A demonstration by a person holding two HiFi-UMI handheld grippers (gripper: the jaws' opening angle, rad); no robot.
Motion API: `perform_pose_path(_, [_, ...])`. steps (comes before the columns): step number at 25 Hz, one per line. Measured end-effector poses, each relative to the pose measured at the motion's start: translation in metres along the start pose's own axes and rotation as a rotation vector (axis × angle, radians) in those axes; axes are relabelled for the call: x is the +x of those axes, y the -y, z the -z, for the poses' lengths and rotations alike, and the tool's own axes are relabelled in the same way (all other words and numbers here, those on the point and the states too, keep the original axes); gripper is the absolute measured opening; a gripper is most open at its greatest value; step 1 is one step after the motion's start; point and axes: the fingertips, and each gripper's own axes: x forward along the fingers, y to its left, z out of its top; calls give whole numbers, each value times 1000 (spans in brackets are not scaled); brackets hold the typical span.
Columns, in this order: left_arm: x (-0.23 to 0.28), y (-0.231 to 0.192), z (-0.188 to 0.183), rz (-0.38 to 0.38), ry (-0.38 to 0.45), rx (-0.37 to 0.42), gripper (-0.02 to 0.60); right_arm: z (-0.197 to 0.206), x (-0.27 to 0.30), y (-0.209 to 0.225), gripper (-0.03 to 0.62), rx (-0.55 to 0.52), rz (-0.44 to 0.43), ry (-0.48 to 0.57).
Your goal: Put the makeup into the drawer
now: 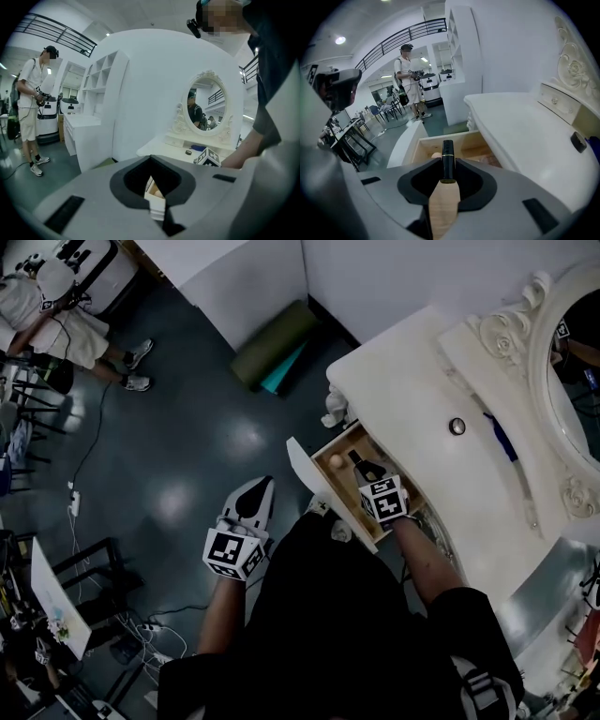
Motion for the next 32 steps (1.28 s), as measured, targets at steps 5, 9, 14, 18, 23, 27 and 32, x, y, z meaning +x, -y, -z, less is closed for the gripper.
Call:
perform_pose_path(5, [-8, -16, 6, -52, -14, -19, 20, 7, 26, 5, 109, -23, 12, -43])
perform_pose_path(9, [-15, -26, 12, -90, -28, -38, 20, 13, 45, 10, 109, -18, 24, -73])
perform_pose_path(14, [-20, -34, 18, -123, -43, -50, 20, 19, 67, 20, 109, -23, 37, -111])
perform_pose_path(18, [-27, -42, 22, -159, -49, -62, 20, 21, 81, 20, 109, -34, 27, -131])
perform_pose_path(23, [-30, -48, 24, -185, -56, -69, 20, 22, 91, 23, 109, -32, 30, -144])
perform_pose_path(27, [-30, -52, 24, -197, -62, -74, 20, 28, 96, 24, 109, -34, 29, -175])
perform_pose_path(32, [-28, -51, 23, -200, -70, -73, 20, 36, 102, 25, 109, -38, 18, -212])
